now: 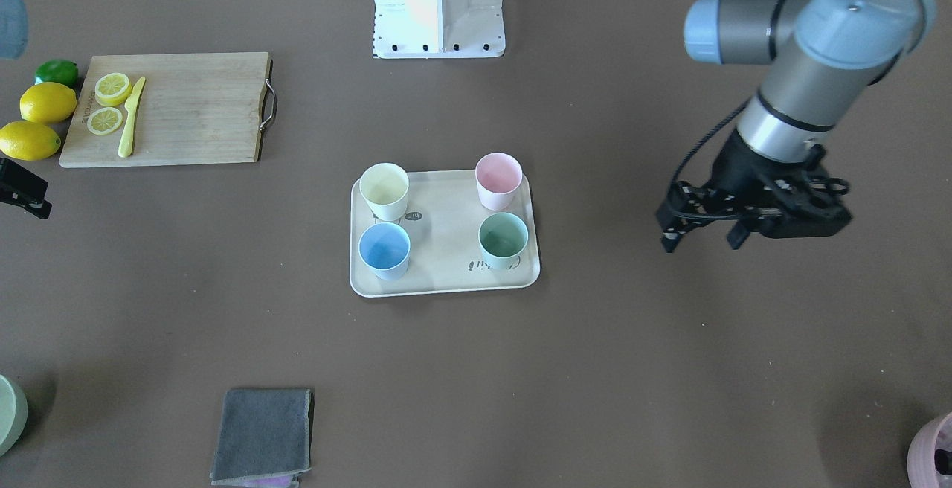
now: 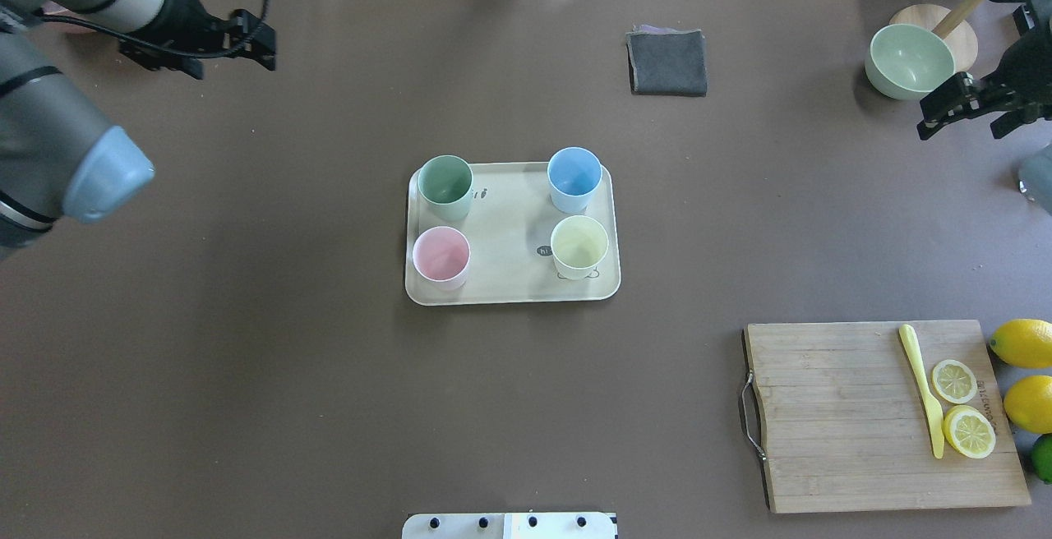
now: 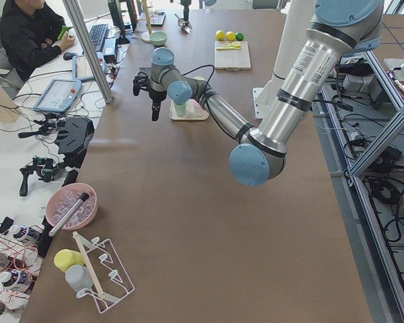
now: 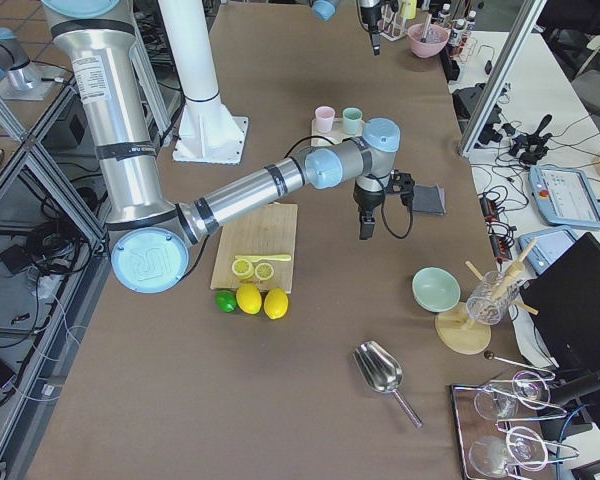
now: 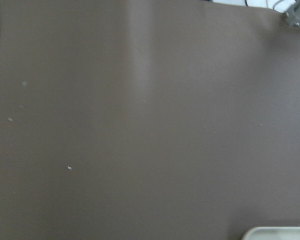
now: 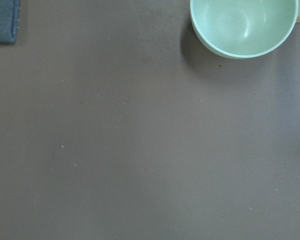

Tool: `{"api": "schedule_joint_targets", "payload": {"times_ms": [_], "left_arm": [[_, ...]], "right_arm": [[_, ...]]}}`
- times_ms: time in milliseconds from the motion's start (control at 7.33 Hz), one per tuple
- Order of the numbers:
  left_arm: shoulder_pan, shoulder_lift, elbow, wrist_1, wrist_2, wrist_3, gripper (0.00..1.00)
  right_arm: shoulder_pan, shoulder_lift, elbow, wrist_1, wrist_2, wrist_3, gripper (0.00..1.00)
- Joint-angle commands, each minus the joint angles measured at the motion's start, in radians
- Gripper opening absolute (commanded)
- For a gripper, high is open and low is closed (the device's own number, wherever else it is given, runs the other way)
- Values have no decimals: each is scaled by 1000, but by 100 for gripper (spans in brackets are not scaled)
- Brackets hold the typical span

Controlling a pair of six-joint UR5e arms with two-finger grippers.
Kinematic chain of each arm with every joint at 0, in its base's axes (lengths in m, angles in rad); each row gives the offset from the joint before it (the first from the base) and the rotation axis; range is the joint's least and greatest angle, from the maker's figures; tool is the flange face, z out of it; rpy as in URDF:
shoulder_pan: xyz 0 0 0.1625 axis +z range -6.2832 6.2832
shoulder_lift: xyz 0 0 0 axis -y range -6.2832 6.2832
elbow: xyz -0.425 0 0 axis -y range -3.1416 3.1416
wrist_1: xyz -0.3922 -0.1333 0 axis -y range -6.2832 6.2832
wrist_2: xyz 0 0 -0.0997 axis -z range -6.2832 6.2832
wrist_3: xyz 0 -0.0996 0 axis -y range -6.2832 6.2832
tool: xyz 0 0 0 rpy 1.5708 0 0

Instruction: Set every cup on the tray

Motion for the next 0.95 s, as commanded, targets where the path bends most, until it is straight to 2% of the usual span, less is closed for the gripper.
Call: {"api": "schedule_joint_targets", "payload": {"times_ms": [0,136,273,409,682,818], "left_arm": [[-174,141,15,-22,-7,254,98],[-219,169,47,-21,-8,313,98],[-292,246,49,-12,-42,321,98],[-369,296,75,-12,-107,391,98],[-466,409,92,-12,-233,636,98],[-478,452,86,-21,-269,638,98]], "right_arm": [[80,-69,-7,2,3,-92,100],[118,-104,-15,0,4,-181,100],[149,-139,-25,0,3,-218,100],[180,-187,-26,2,-3,-297,100],[238,-222,-35,2,1,-324,100],[238,-227,-32,2,1,-323,100]]}}
